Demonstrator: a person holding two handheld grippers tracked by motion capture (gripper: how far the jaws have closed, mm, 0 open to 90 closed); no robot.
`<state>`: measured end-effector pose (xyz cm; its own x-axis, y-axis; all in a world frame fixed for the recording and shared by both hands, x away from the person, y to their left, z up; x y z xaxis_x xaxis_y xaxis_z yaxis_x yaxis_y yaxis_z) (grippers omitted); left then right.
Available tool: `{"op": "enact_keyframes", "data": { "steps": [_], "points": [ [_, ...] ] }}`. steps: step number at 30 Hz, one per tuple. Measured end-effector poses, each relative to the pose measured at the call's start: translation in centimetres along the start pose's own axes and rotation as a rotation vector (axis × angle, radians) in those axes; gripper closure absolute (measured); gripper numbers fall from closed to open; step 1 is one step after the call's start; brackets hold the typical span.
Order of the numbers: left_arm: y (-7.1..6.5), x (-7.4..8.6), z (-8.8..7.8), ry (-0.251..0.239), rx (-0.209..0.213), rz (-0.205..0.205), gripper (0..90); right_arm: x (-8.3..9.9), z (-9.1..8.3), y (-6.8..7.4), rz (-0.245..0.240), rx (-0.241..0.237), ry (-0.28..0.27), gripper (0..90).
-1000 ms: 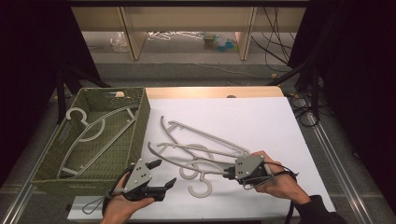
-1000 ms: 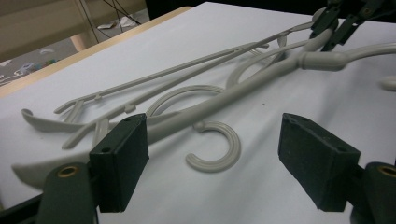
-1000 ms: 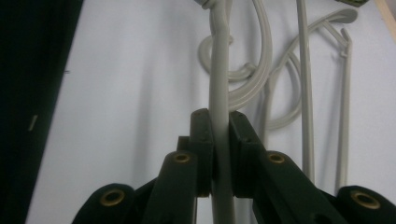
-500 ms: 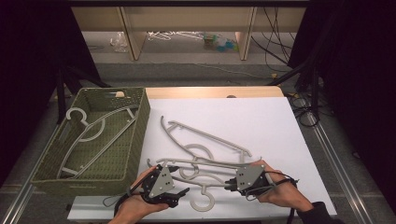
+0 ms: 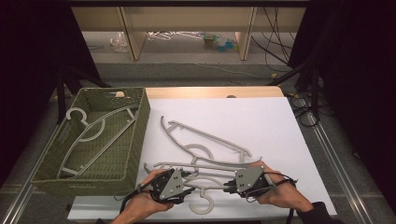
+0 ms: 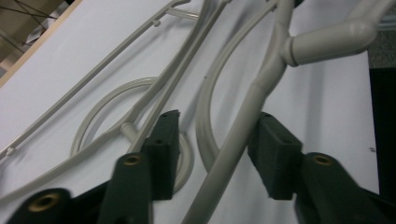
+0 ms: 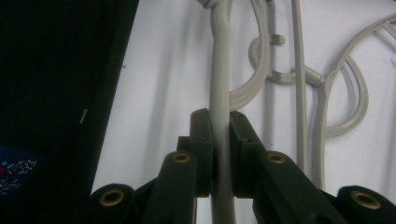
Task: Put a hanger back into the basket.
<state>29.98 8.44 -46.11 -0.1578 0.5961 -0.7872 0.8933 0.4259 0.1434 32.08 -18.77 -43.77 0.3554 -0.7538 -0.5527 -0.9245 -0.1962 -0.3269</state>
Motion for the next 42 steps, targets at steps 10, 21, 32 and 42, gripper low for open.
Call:
{"op": "enact_keyframes", "data": {
  "steps": [10, 21, 32, 42],
  "points": [
    [-0.2, -1.5, -0.3, 0.042, 0.039, 0.129, 73.3, 0.4, -0.5, -0.3, 0.027, 0.015, -0.028, 80.6],
    [-0.1, -3.0, -1.5, 0.013, 0.134, -0.049, 78.7, 0.5, -1.1, -0.9, 0.12, 0.086, -0.059, 74.3],
    [1.5, -3.0, -3.0, 0.02, 0.086, -0.219, 78.9, 0.1, -1.8, -1.6, 0.274, 0.233, -0.141, 46.6],
    [3.6, -3.4, -5.4, -0.036, 0.044, -0.3, 78.9, 0.5, -2.9, -2.1, 0.399, 0.36, -0.243, 37.5]
  ]
}}
Point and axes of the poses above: each handheld gripper's, and its own axes: z roughly forward along the jaws, x roughly out of its underside, y roughly to its left, the point moved 1 cm from there along z, roughly forward along the jaws, and after that the axes turned 10 degrees about -z, right-handed, at the moved point
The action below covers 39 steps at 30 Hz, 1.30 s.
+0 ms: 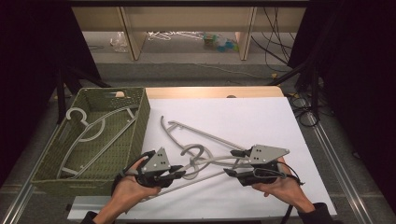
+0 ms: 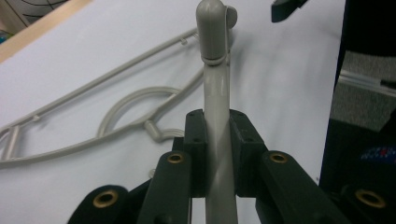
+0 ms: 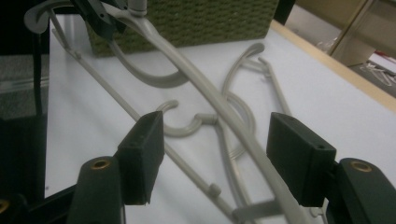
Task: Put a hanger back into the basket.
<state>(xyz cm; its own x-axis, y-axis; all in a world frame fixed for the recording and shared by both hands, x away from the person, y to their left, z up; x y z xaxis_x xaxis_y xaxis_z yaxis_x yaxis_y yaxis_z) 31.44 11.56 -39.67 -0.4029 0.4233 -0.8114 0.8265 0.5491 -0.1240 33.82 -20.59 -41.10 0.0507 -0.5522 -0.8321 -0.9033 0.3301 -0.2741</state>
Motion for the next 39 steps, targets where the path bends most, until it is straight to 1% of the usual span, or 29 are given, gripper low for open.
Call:
{"op": "enact_keyframes", "data": {
  "steps": [1, 2, 3, 4, 6, 7, 8, 9, 10, 13, 14, 15, 19, 21, 24, 25, 26, 27, 28, 29, 30, 31, 32, 33, 35, 36, 37, 38, 39],
  "points": [
    [0.3, -0.2, -0.6, -0.009, -0.015, -0.011, 78.9, -0.1, -0.2, -0.1, 0.009, 0.003, -0.006, 36.7],
    [0.4, -0.3, -0.9, -0.017, -0.017, -0.023, 78.9, -0.3, -0.6, -0.3, 0.015, 0.028, -0.039, 36.4],
    [0.6, -0.5, -1.4, -0.027, -0.024, -0.034, 78.9, -0.3, -0.6, -0.3, 0.015, 0.028, -0.039, 36.4],
    [0.8, -0.7, -1.8, -0.047, -0.028, -0.049, 78.9, -0.4, -1.0, -0.3, 0.028, 0.034, -0.064, 35.6],
    [1.2, -1.2, -2.8, -0.065, -0.05, -0.057, 78.9, -0.4, -1.0, -0.3, 0.028, 0.039, -0.07, 35.1],
    [1.3, -1.3, -3.1, -0.081, -0.049, -0.079, 78.9, -0.4, -1.1, -0.2, 0.029, 0.035, -0.063, 35.1],
    [1.5, -1.5, -3.5, -0.085, -0.058, -0.086, 78.9, -0.4, -1.1, -0.1, 0.026, 0.037, -0.059, 35.1],
    [1.7, -1.7, -4.0, -0.098, -0.053, -0.094, 78.9, -0.4, -1.1, 0.0, 0.027, 0.024, -0.064, 35.1],
    [1.7, -1.9, -4.3, -0.107, -0.065, -0.102, 78.8, -0.3, -1.0, 0.1, 0.027, 0.029, -0.064, 35.1],
    [2.0, -2.1, -5.0, -0.128, -0.073, -0.096, 78.8, -0.3, -0.9, 0.3, 0.031, 0.019, -0.06, 34.6],
    [2.0, -2.2, -5.4, -0.131, -0.083, -0.115, 78.8, -0.3, -0.9, 0.3, 0.028, 0.022, -0.058, 34.6],
    [2.1, -2.4, -5.8, -0.141, -0.083, -0.104, 78.9, -0.2, -0.9, 0.4, 0.027, 0.019, -0.056, 34.6],
    [2.4, -2.9, -7.0, -0.158, -0.096, -0.111, 78.8, 0.1, -0.7, 0.6, 0.04, 0.007, -0.044, 34.3],
    [2.6, -3.3, -7.8, -0.164, -0.1, -0.128, 78.8, 0.3, -0.6, 0.6, 0.041, 0.001, -0.036, 34.3],
    [3.1, -4.3, -9.7, -0.164, -0.138, -0.12, 78.8, 0.5, -0.4, 0.8, 0.042, -0.016, -0.017, 34.2],
    [3.8, -4.9, -10.9, -0.174, -0.166, -0.115, 78.9, 0.6, -0.3, 0.9, 0.043, -0.02, -0.016, 34.2],
    [3.8, -4.9, -10.9, -0.174, -0.166, -0.115, 78.9, 0.6, -0.3, 1.0, 0.044, -0.017, -0.019, 34.2],
    [4.2, -5.1, -11.7, -0.18, -0.18, -0.113, 78.9, 0.6, -0.3, 1.0, 0.044, -0.017, -0.019, 34.2],
    [5.4, -5.4, -13.2, -0.193, -0.224, -0.123, 78.9, 0.6, -0.2, 1.0, 0.045, -0.026, -0.01, 34.2],
    [5.4, -5.4, -13.2, -0.193, -0.224, -0.123, 78.9, 0.6, -0.2, 1.0, 0.045, -0.026, -0.01, 34.2],
    [6.2, -5.5, -14.1, -0.204, -0.25, -0.133, 78.9, 0.7, -0.2, 1.0, 0.045, -0.027, -0.007, 34.2],
    [6.6, -5.5, -14.6, -0.205, -0.26, -0.144, 78.8, 0.7, -0.1, 1.0, 0.046, -0.021, -0.01, 34.1],
    [7.4, -5.4, -15.2, -0.209, -0.279, -0.145, 78.9, 0.8, 0.0, 1.0, 0.047, -0.014, -0.016, 34.1],
    [8.1, -5.3, -15.7, -0.209, -0.293, -0.153, 78.9, 0.8, 0.0, 1.0, 0.051, -0.03, 0.003, 34.0],
    [9.5, -4.8, -16.6, -0.211, -0.316, -0.18, 78.9, 0.9, 0.1, 1.0, 0.05, -0.022, -0.004, 34.0],
    [10.0, -4.6, -16.8, -0.209, -0.332, -0.191, 78.9, 0.9, 0.1, 1.0, 0.05, -0.022, -0.002, 34.0],
    [10.9, -4.3, -17.2, -0.209, -0.348, -0.19, 78.9, 0.9, 0.2, 1.0, 0.05, -0.023, -0.001, 34.0],
    [11.5, -3.9, -17.4, -0.215, -0.356, -0.204, 78.9, 1.0, 0.1, 1.0, 0.05, -0.033, 0.011, 34.0],
    [12.0, -3.7, -17.5, -0.222, -0.367, -0.209, 78.9, 1.0, 0.2, 1.0, 0.051, -0.032, 0.006, 34.0]
  ]
}}
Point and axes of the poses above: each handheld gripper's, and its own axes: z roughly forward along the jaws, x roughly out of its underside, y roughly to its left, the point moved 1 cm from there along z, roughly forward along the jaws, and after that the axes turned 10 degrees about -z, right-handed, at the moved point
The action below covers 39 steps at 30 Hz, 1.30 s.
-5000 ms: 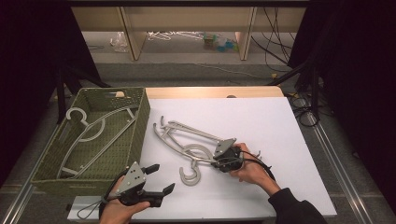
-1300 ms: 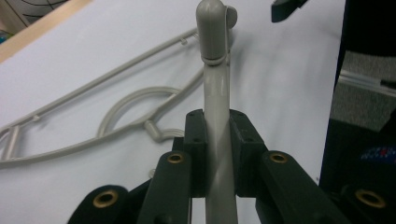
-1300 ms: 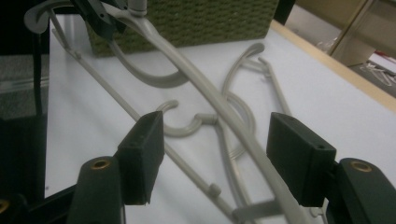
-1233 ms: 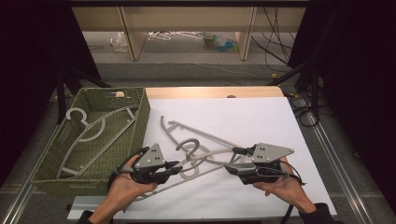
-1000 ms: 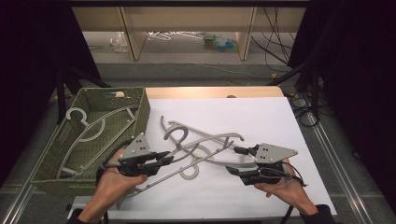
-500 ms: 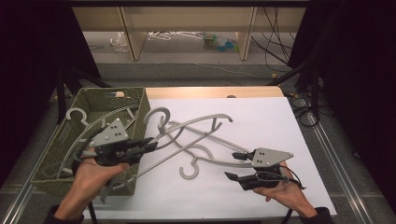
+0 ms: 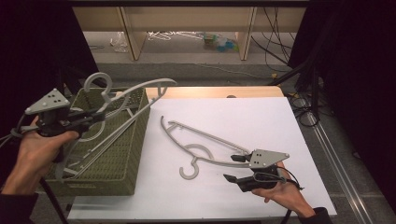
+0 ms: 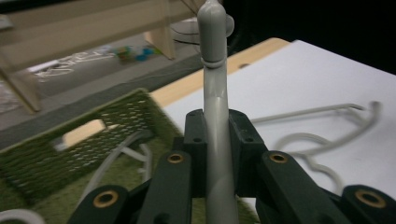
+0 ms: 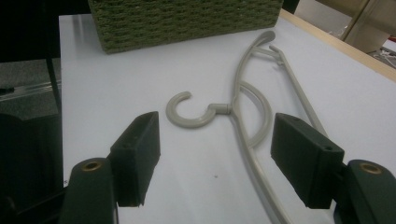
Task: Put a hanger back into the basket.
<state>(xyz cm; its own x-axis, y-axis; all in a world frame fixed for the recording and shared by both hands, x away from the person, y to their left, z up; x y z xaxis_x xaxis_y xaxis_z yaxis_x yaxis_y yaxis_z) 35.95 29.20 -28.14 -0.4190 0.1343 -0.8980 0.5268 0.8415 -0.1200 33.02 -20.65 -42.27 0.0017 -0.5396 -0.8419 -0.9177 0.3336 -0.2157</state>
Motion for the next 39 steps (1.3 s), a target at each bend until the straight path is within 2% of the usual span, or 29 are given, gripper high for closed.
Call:
{"op": "enact_keyframes", "data": {
  "steps": [4, 5, 6, 7, 8, 11, 12, 15, 16, 23, 30, 35, 37, 38, 39],
  "points": [
    [2.4, 0.7, 0.0, -0.01, -0.057, -0.01, 78.9, 0.1, 0.1, 0.0, -0.001, 0.003, -0.001, 34.0],
    [3.0, 0.9, 0.0, -0.011, -0.063, -0.019, 78.9, 0.1, 0.1, 0.0, -0.001, 0.003, -0.001, 34.0],
    [4.1, 1.3, 0.0, -0.019, -0.079, -0.039, 78.9, 0.2, 0.0, -0.1, 0.004, -0.003, 0.009, 34.0],
    [4.1, 1.3, 0.0, -0.019, -0.079, -0.039, 78.9, 0.2, 0.0, -0.1, 0.004, -0.003, 0.009, 34.0],
    [4.7, 1.4, 0.0, -0.015, -0.087, -0.046, 78.9, 0.2, 0.1, -0.1, 0.008, 0.005, -0.002, 33.9],
    [6.7, 2.1, -0.1, -0.012, -0.117, -0.068, 78.9, 0.3, 0.1, -0.1, 0.005, -0.007, 0.015, 33.9],
    [6.7, 2.1, -0.1, -0.012, -0.117, -0.068, 78.9, 0.3, 0.1, -0.1, 0.005, -0.007, 0.015, 33.9],
    [7.9, 2.7, 0.1, 0.005, -0.126, -0.054, 78.9, 0.3, 0.3, 0.0, 0.007, 0.001, 0.005, 33.9],
    [8.0, 2.9, 0.1, 0.007, -0.128, -0.059, 78.9, 0.3, 0.2, -0.1, 0.006, -0.008, 0.018, 33.9],
    [9.4, 4.4, 0.6, 0.023, -0.141, -0.096, 78.9, 0.3, 0.4, -0.1, 0.011, -0.002, 0.01, 33.9],
    [9.8, 4.6, 1.0, 0.036, -0.14, -0.097, 78.9, 0.4, 0.4, -0.1, 0.005, -0.005, 0.011, 33.9],
    [10.3, 5.1, 1.4, 0.067, -0.15, -0.091, 78.9, 0.4, 0.4, -0.1, 0.003, -0.009, 0.016, 34.0],
    [10.7, 5.3, 1.5, 0.073, -0.152, -0.095, 78.9, 0.4, 0.3, -0.1, 0.001, -0.017, 0.022, 33.9],
    [10.8, 5.5, 1.6, 0.07, -0.15, -0.115, 78.9, 0.4, 0.3, -0.1, 0.001, -0.018, 0.024, 33.9],
    [11.1, 5.7, 1.6, 0.075, -0.142, -0.117, 78.9, 0.4, 0.3, -0.1, 0.007, -0.014, 0.02, 33.9]
  ]
}}
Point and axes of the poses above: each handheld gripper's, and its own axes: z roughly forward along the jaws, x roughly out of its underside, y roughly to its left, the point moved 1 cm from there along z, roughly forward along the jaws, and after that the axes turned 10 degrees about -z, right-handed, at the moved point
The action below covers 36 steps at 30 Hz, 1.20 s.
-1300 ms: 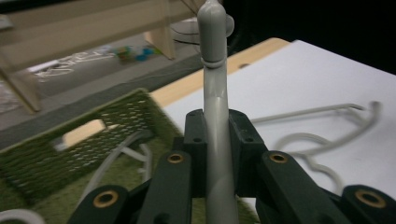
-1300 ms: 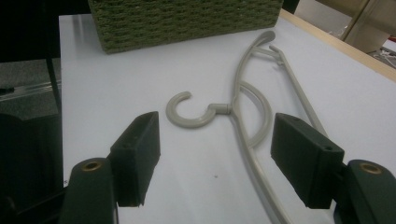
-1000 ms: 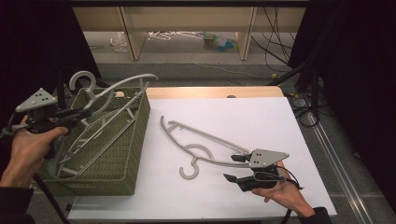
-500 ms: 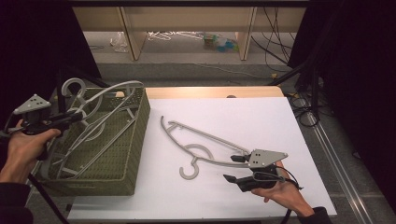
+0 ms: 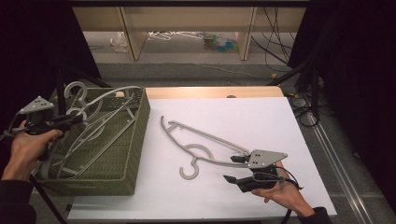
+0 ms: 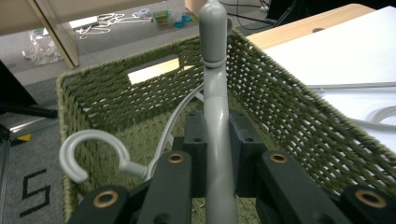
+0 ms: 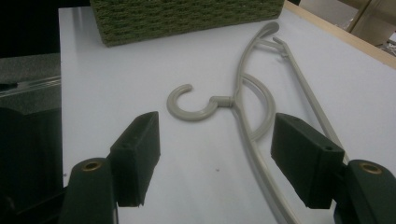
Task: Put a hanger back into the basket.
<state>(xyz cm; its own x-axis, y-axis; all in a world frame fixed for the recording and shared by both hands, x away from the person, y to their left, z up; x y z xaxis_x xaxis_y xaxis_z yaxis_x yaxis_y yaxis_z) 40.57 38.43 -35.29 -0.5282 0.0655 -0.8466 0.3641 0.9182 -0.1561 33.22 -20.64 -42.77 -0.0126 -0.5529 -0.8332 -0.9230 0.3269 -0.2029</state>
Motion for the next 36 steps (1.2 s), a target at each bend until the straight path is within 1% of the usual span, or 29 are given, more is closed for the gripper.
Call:
{"op": "enact_keyframes", "data": {
  "steps": [4, 5, 6, 7, 8, 9, 10, 11, 12, 13, 14, 15, 16, 17, 18, 19, 20, 22, 23, 25, 26, 28, 29, 31, 32, 33, 34, 35, 36],
  "points": [
    [0.3, 0.6, 0.6, 0.03, 0.004, 0.02, 78.8, 0.1, 0.1, 0.0, -0.003, -0.001, 0.006, 34.0],
    [0.1, 0.9, 0.9, 0.045, 0.001, 0.008, 78.8, 0.1, 0.1, 0.0, -0.005, -0.001, 0.005, 34.0],
    [0.1, 1.1, 1.2, 0.056, 0.006, 0.016, 78.8, 0.0, 0.2, 0.0, -0.004, 0.001, 0.002, 33.9],
    [0.0, 1.2, 1.4, 0.065, 0.001, 0.009, 78.8, 0.0, 0.1, 0.0, -0.007, -0.004, 0.009, 34.0],
    [0.0, 1.6, 2.3, 0.075, 0.02, 0.017, 78.8, 0.0, 0.1, 0.1, -0.008, -0.002, -0.001, 34.0],
    [0.0, 1.6, 2.3, 0.075, 0.02, 0.017, 78.8, 0.0, 0.1, 0.1, -0.008, -0.002, -0.001, 34.0],
    [0.2, 1.9, 3.0, 0.101, 0.017, 0.042, 78.8, 0.0, 0.0, 0.0, -0.007, -0.008, 0.009, 33.9],
    [0.2, 1.9, 3.0, 0.101, 0.017, 0.042, 78.7, 0.0, 0.0, 0.0, -0.007, -0.008, 0.009, 33.9],
    [0.4, 2.0, 3.6, 0.1, 0.032, 0.065, 78.7, 0.0, 0.0, 0.0, -0.007, -0.007, 0.011, 34.0],
    [0.2, 2.2, 3.8, 0.112, 0.03, 0.025, 78.7, 0.0, 0.1, 0.0, -0.008, -0.008, 0.011, 33.9],
    [0.3, 2.4, 4.1, 0.118, 0.024, 0.024, 78.7, 0.0, 0.1, 0.0, -0.009, -0.008, 0.006, 33.9],
    [0.6, 2.5, 4.2, 0.125, 0.03, 0.037, 78.7, 0.1, 0.1, 0.1, -0.008, -0.004, 0.001, 33.9],
    [0.6, 2.9, 4.5, 0.131, 0.021, 0.007, 78.6, 0.0, 0.1, 0.0, -0.008, -0.003, 0.0, 33.9],
    [0.5, 3.2, 4.5, 0.14, 0.003, -0.034, 78.6, 0.0, 0.0, 0.0, -0.008, -0.011, 0.009, 33.9],
    [0.6, 3.4, 4.5, 0.144, -0.001, -0.067, 78.4, 0.0, 0.0, 0.0, -0.008, -0.006, 0.002, 33.9],
    [0.9, 3.5, 4.6, 0.134, 0.005, -0.064, 78.1, 0.0, 0.0, 0.0, -0.008, -0.001, -0.002, 33.9],
    [1.3, 3.5, 4.6, 0.132, 0.007, -0.033, 78.0, 0.1, -0.1, 0.0, -0.008, -0.011, 0.009, 33.9],
    [1.3, 4.1, 4.7, 0.153, -0.028, -0.095, 77.5, 0.1, 0.1, 0.0, -0.005, 0.001, 0.003, 33.9],
    [1.3, 4.2, 4.8, 0.162, -0.036, -0.097, 77.5, 0.0, 0.0, -0.1, -0.005, -0.007, 0.013, 33.8],
    [1.6, 4.5, 5.0, 0.173, -0.046, -0.091, 77.0, 0.1, 0.1, 0.0, -0.008, 0.002, 0.002, 33.8],
    [1.6, 4.7, 5.0, 0.17, -0.05, -0.103, 76.7, 0.1, 0.0, 0.0, -0.01, -0.008, 0.014, 33.8],
    [1.5, 4.9, 5.0, 0.187, -0.066, -0.12, 75.9, 0.1, 0.2, 0.0, -0.005, 0.001, 0.004, 33.6],
    [1.8, 5.0, 5.0, 0.205, -0.067, -0.089, 75.4, 0.1, 0.2, 0.0, -0.007, 0.0, 0.005, 33.6],
    [1.9, 5.0, 5.2, 0.197, -0.077, -0.096, 73.5, 0.2, 0.0, -0.1, -0.006, -0.008, 0.016, 33.3],
    [2.4, 4.9, 5.1, 0.225, -0.077, -0.024, 73.5, 0.2, 0.0, -0.1, -0.006, -0.008, 0.016, 33.3],
    [2.5, 4.9, 5.4, 0.213, -0.085, 0.0, 72.3, 0.2, 0.1, -0.1, -0.006, -0.004, 0.012, 33.2],
    [2.5, 5.1, 5.6, 0.196, -0.097, -0.011, 71.0, 0.2, 0.2, -0.1, -0.002, 0.0, 0.007, 33.1],
    [2.8, 4.9, 5.5, 0.219, -0.097, 0.029, 70.0, 0.2, 0.2, -0.1, -0.005, 0.0, 0.009, 33.1],
    [2.8, 4.9, 5.6, 0.221, -0.1, 0.019, 69.3, 0.2, 0.2, 0.0, -0.003, -0.003, 0.01, 33.1]
  ]
}}
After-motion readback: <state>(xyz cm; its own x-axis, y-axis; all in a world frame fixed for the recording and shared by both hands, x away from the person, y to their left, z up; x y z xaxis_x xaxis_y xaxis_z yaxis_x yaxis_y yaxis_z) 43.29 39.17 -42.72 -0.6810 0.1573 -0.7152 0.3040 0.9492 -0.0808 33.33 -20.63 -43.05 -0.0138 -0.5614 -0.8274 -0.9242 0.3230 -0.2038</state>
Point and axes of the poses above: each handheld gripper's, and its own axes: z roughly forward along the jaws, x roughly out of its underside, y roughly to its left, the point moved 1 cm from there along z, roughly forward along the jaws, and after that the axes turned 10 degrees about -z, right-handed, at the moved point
